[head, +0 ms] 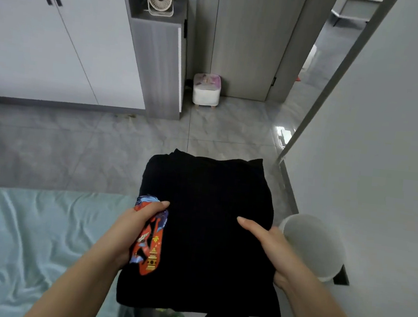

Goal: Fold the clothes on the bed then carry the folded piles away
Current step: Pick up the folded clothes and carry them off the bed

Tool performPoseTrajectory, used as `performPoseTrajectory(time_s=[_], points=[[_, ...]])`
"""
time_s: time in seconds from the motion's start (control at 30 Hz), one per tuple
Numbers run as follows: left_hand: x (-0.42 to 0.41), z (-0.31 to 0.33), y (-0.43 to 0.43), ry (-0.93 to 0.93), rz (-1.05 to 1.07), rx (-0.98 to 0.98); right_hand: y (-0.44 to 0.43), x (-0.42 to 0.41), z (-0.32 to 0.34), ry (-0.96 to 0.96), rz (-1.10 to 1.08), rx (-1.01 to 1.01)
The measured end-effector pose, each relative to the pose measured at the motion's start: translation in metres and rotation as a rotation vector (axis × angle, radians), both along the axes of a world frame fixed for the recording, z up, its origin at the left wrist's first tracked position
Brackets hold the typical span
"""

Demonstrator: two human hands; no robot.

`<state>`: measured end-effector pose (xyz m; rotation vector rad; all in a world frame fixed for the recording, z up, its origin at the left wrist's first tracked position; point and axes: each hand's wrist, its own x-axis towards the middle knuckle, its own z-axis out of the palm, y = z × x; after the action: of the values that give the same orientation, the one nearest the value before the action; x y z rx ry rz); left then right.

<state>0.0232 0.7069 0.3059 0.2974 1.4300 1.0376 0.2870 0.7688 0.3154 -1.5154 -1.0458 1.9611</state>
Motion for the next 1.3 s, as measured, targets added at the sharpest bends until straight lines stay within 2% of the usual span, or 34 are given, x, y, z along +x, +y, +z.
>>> performPoseTrajectory(time_s=[0.33, 0.73, 0.97, 1.3], points=[[-0.024, -0.012, 0.171, 0.038, 0.049, 0.017, 0.195, -0.025, -0.005, 0.009, 0.097, 0.021], [-0.054, -0.029, 0.331, 0.009, 0.315, -0.044, 0.429, -0.084, 0.0, -0.048, 0.402, -0.004], [-0.116, -0.031, 0.403, 0.016, 0.439, -0.008, 0.524, -0.171, -0.001, -0.048, 0.52, 0.027], [-0.258, -0.021, 0.478, 0.028, 0.576, 0.011, 0.625, -0.347, 0.011, -0.051, 0.661, 0.046]])
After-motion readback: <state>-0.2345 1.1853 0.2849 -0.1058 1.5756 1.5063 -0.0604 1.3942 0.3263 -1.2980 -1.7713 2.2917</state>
